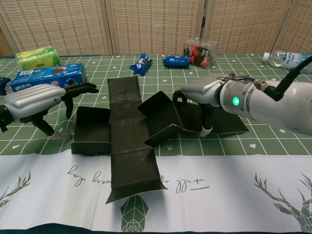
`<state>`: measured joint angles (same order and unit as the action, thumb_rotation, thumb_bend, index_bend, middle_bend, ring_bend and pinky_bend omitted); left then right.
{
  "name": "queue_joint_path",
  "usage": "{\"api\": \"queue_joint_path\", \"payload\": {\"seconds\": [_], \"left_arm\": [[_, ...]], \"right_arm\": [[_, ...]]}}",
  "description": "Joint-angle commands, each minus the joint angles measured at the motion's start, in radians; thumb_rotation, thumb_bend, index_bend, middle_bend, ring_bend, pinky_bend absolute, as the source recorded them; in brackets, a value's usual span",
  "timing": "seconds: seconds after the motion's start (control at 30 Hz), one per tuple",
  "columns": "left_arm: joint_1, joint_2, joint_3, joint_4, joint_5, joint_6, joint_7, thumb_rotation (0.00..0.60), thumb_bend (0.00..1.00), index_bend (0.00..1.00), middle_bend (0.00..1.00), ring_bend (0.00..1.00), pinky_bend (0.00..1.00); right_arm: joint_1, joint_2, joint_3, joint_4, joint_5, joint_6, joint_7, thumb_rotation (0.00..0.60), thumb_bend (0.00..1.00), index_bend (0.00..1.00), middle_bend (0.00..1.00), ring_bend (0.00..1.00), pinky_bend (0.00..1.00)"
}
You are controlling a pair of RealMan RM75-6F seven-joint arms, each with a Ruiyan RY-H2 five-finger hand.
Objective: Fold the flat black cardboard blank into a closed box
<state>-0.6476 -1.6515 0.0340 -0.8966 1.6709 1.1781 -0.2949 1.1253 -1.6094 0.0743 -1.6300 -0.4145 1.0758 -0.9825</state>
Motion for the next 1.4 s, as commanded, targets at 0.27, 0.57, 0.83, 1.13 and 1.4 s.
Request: {"api": "queue_joint_path", "payload": {"seconds": [0.27, 0.57, 0.83, 1.13, 1.4], "left_arm": [[-0.013, -0.015, -0.017, -0.037, -0.022, -0.005, -0.045, 0.600, 0.17, 0.00, 0.00, 0.49, 0.35], [-0.026, -0.016, -0.033, -0.078, -0.048, -0.025, -0.123, 0.600, 0.17, 0.00, 0.00, 0.48, 0.35], [-0.052, -0.003, -0.049, -0.119, -0.086, -0.091, -0.293, 0.600, 0.17, 0.00, 0.00, 0.47, 0.35], [-0.078, 0.003, -0.037, -0.141, -0.099, -0.168, -0.492, 0.600, 0.17, 0.00, 0.00, 0.47, 0.36], [-0.092, 0.007, -0.021, -0.150, -0.086, -0.191, -0.644, 0.600, 0.17, 0.00, 0.00, 0.47, 0.41]], "right_arm": [[-0.013, -0.005, 0.001, 0.006, -0.033, -0.005, 0.019, 0.600, 0.43, 0.28, 0.34, 0.61, 0.69], [-0.023, 0.009, -0.005, 0.013, -0.102, -0.040, 0.051, 0.600, 0.43, 0.28, 0.34, 0.61, 0.69], [-0.009, 0.062, -0.027, 0.021, -0.266, -0.117, 0.081, 0.600, 0.43, 0.29, 0.34, 0.61, 0.69], [0.020, 0.119, -0.056, 0.058, -0.488, -0.220, 0.131, 0.600, 0.43, 0.30, 0.35, 0.62, 0.69], [0.033, 0.131, -0.057, 0.103, -0.675, -0.263, 0.215, 0.600, 0.43, 0.30, 0.35, 0.63, 0.69]]}}
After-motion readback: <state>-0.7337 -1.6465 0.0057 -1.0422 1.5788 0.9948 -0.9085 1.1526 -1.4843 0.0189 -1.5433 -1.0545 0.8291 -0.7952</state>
